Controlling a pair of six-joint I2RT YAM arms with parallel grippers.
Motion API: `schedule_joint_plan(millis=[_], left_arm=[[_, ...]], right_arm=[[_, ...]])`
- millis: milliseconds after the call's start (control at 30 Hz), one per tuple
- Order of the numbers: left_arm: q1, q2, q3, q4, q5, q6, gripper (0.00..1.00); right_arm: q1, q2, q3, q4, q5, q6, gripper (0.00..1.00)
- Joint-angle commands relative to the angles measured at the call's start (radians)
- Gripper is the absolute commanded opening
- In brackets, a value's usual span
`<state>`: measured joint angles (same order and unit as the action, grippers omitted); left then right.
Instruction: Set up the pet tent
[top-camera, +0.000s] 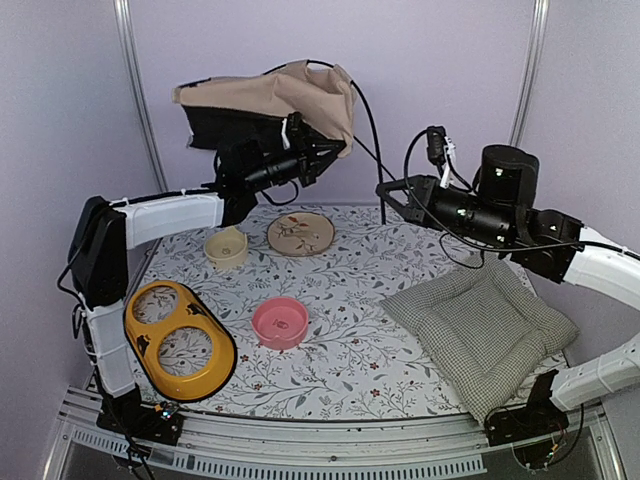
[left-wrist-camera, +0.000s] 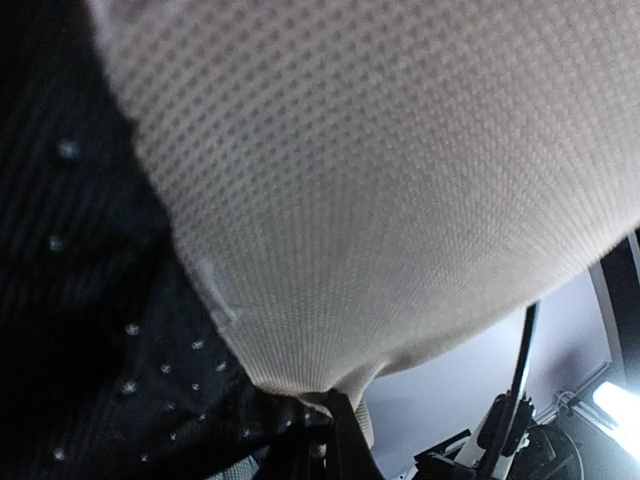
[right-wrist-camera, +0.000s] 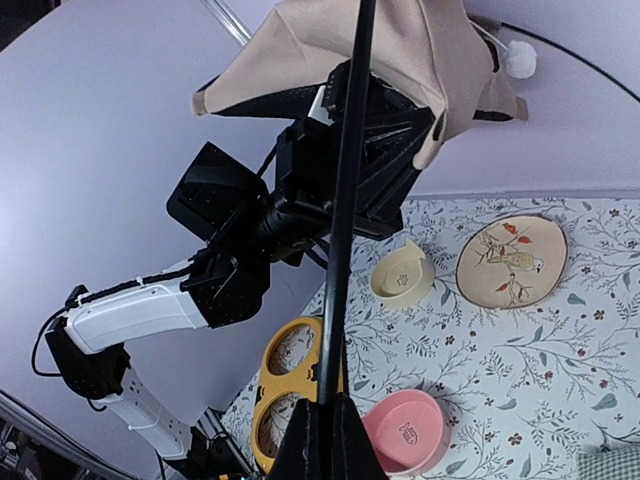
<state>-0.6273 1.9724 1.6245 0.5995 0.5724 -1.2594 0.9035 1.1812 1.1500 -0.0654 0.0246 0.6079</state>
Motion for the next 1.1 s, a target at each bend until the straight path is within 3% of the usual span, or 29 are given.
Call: schedule_joint_plan(millis=[0, 267, 400, 700, 900, 1067], left_arm=[[-0.009, -0.065, -0.224, 0.142, 0.007, -0.087, 0.00], [0.017, -0.125, -0.616, 0.399, -0.039, -0.200, 0.00], [0.006, -0.125, -0.790, 0.632, -0.082, -0.275, 0.00], [-0.093, -0.018, -1.011, 1.073, -0.187, -0.386, 0.00], [-0.140, 0.015, -1.099, 1.157, -0.232, -0.402, 0.00], [-0.144, 0.005, -1.177, 1.201, -0.259, -0.410, 0.00]], right_arm=[[0.013, 0.151, 0.030, 0.015, -0.067, -0.004, 0.00], [-0.022, 0.313, -0.023, 0.188, -0.249, 0.090, 0.00], [-0.056, 0.357, -0.052, 0.280, -0.331, 0.133, 0.00], [-0.105, 0.479, -0.051, 0.541, -0.415, 0.192, 0.00], [-0.106, 0.541, -0.046, 0.738, -0.351, 0.205, 0.00], [-0.108, 0.587, 0.006, 0.792, -0.322, 0.201, 0.00]])
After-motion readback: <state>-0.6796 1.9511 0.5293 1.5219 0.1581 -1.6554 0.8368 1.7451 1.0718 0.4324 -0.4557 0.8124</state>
